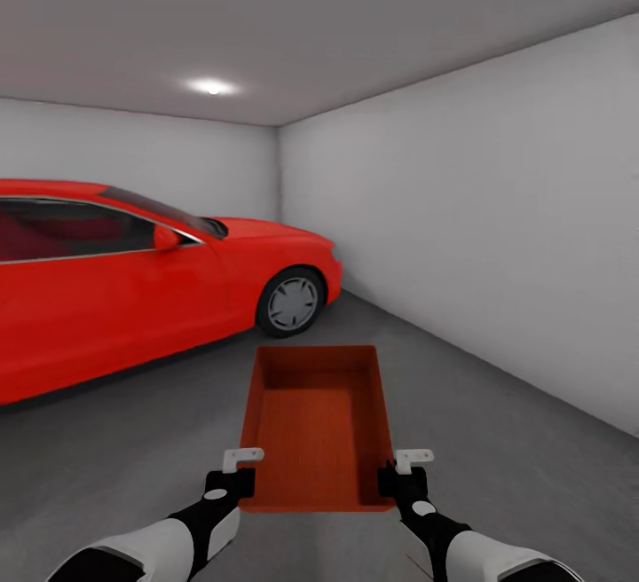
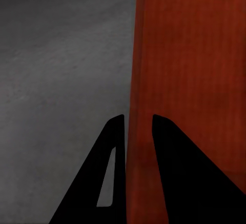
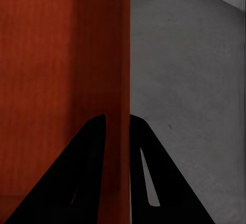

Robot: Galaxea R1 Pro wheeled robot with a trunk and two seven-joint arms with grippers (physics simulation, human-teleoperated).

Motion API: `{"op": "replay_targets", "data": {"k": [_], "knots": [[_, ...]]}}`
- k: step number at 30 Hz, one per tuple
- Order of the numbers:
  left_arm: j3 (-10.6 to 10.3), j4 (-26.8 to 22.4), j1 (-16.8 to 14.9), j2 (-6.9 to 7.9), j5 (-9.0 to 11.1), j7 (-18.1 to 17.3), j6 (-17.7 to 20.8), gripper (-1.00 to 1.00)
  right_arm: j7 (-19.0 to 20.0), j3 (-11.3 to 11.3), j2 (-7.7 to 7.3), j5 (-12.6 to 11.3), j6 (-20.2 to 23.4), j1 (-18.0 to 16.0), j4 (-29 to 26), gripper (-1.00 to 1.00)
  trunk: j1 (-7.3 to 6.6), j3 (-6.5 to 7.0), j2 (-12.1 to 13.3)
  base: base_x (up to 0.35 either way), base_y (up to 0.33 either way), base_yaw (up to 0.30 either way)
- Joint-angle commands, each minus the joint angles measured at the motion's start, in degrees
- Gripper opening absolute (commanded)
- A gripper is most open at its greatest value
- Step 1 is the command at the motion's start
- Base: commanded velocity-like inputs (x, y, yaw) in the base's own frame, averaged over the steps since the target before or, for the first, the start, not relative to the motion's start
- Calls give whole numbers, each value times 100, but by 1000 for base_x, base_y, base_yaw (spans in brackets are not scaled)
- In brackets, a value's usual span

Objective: Move the two storage containers from the living room to the garage. In the garage, place one container on the floor and stack the other container on top of it (either order is fine).

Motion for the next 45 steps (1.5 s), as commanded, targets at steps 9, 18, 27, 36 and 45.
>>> {"op": "replay_targets", "data": {"k": [9,18,27,36,45], "knots": [[243,-24,-5,142,-90,31,-326,-100,14,-275,-21,14,3,-3,12,-100,4,-9,-7,312,190,-282],[242,-23,-5,142,-90,31,-327,-100,14,-275,-21,14,3,-3,12,-100,4,-9,-7,312,168,-282],[242,-23,-5,142,-90,31,-327,-100,14,-275,-21,14,3,-3,12,-100,4,-9,-7,312,140,-282],[241,-23,-5,142,-96,31,-327,-100,14,-275,-21,14,3,-3,12,-100,4,-9,-7,312,138,-282],[241,-23,-5,142,-97,31,-327,-100,14,-275,-21,14,3,-3,12,-100,4,-9,-7,312,138,-282]]}}
